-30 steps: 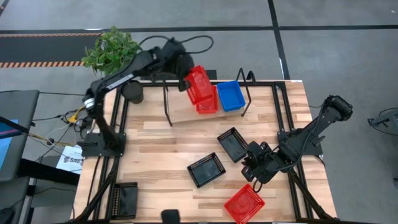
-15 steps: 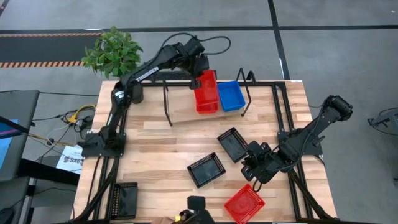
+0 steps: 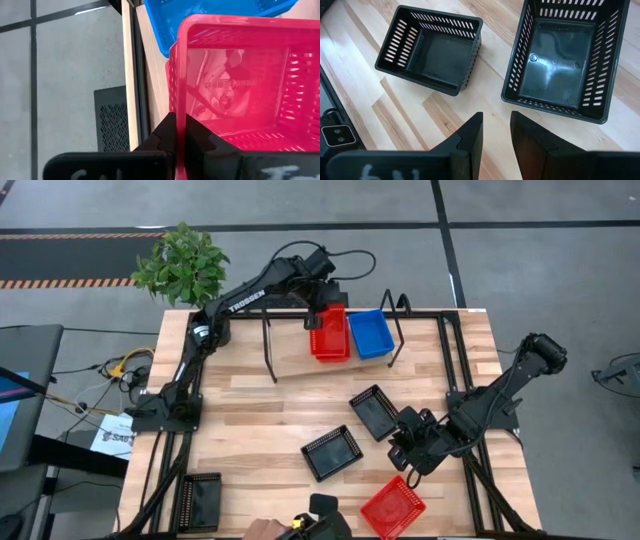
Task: Stack baskets on shelf by color
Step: Stack the left red bin on the top of the red bin on the shelf, then stack the red bin on the top of the red bin on the shelf
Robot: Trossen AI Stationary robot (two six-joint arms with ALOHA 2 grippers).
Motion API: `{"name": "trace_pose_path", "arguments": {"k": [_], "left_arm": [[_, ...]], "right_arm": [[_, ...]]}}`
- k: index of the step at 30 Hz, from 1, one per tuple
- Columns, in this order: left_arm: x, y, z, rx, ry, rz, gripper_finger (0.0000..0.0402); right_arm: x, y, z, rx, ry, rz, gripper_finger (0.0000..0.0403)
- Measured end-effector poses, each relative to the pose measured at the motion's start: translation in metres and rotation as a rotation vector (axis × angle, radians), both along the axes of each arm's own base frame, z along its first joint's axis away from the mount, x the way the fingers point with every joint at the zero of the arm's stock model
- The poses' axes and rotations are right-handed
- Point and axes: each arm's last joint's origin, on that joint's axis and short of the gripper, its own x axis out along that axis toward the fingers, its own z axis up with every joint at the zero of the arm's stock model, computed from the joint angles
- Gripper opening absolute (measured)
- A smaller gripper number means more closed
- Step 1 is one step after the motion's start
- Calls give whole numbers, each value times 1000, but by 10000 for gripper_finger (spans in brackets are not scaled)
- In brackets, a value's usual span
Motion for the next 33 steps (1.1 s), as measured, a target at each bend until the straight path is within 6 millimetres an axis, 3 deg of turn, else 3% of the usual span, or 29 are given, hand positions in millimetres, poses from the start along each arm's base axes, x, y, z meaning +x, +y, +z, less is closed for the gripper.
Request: {"name": "trace_pose_path", "arguments": {"k": [9, 26, 29, 33], "left_arm": [[1, -1, 0, 13, 6, -24, 8], [4, 2, 5, 88, -16, 15, 107], [1, -3, 15, 28, -71, -15, 107], [-3, -28, 35, -113, -145, -39, 101]], "right_arm": [[0, 0, 0, 3, -2, 0, 122], [0, 0, 0, 11, -5, -6, 122], [0, 1, 0, 12, -6, -8, 122], [0, 1, 0, 21, -7, -20, 122]]}}
